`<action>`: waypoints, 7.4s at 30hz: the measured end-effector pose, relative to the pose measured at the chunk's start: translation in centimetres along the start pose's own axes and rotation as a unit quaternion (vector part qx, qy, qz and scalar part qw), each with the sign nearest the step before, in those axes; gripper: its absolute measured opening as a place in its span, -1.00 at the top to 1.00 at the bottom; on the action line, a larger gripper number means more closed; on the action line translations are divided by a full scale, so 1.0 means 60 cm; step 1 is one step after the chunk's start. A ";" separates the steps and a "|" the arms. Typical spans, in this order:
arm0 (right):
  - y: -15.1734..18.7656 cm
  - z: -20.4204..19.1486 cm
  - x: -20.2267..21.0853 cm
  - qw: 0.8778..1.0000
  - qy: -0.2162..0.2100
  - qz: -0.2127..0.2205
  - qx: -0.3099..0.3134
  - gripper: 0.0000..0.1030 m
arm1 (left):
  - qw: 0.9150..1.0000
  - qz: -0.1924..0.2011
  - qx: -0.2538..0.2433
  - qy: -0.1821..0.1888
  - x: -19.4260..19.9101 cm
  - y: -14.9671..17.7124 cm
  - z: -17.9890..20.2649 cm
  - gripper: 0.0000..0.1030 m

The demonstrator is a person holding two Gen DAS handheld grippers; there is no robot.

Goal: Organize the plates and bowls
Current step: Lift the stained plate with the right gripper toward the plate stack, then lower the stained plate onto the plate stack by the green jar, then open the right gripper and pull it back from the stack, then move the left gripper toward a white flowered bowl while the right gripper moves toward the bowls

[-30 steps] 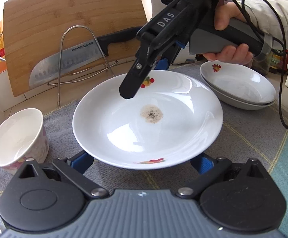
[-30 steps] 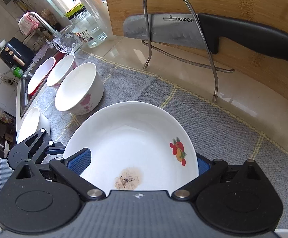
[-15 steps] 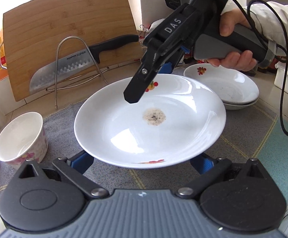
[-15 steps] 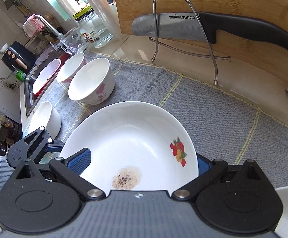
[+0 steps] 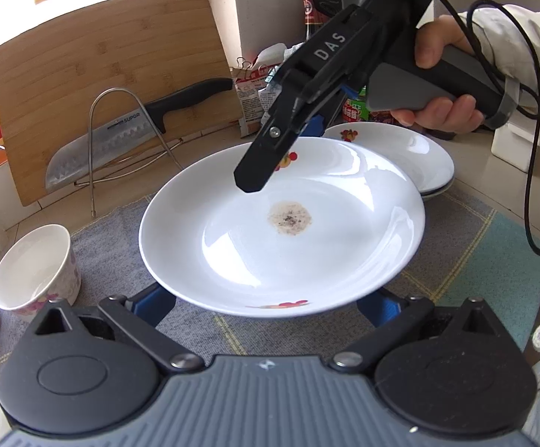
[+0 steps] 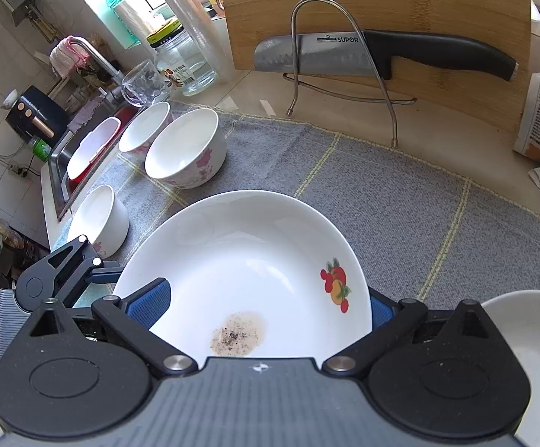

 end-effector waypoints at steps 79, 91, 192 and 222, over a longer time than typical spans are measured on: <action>0.166 0.233 0.175 0.980 0.080 0.078 -0.167 -1.00 | 0.984 0.005 -0.101 0.146 -0.163 -0.126 0.156 -0.98; 0.163 0.237 0.176 0.979 0.083 0.080 -0.169 -1.00 | 0.984 0.001 -0.102 0.144 -0.178 -0.131 0.152 -0.98; 0.142 0.077 0.176 0.966 0.219 0.133 0.019 -1.00 | 0.997 0.070 0.029 0.010 -0.055 -0.127 0.041 -0.99; 0.119 -0.268 -0.143 0.976 0.149 0.119 0.108 -1.00 | 0.995 -0.003 0.090 -0.044 0.147 0.126 -0.245 -0.99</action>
Point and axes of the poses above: each gripper's, at about its wrist camera, not at the fingertips, and x roughly against the way its jaws point, z to its right, y to its underside, the point moved 3 cm from there along -x, roughly the way its jaws point, and after that the axes turned 4 degrees about -x, right-handed, at the moved point
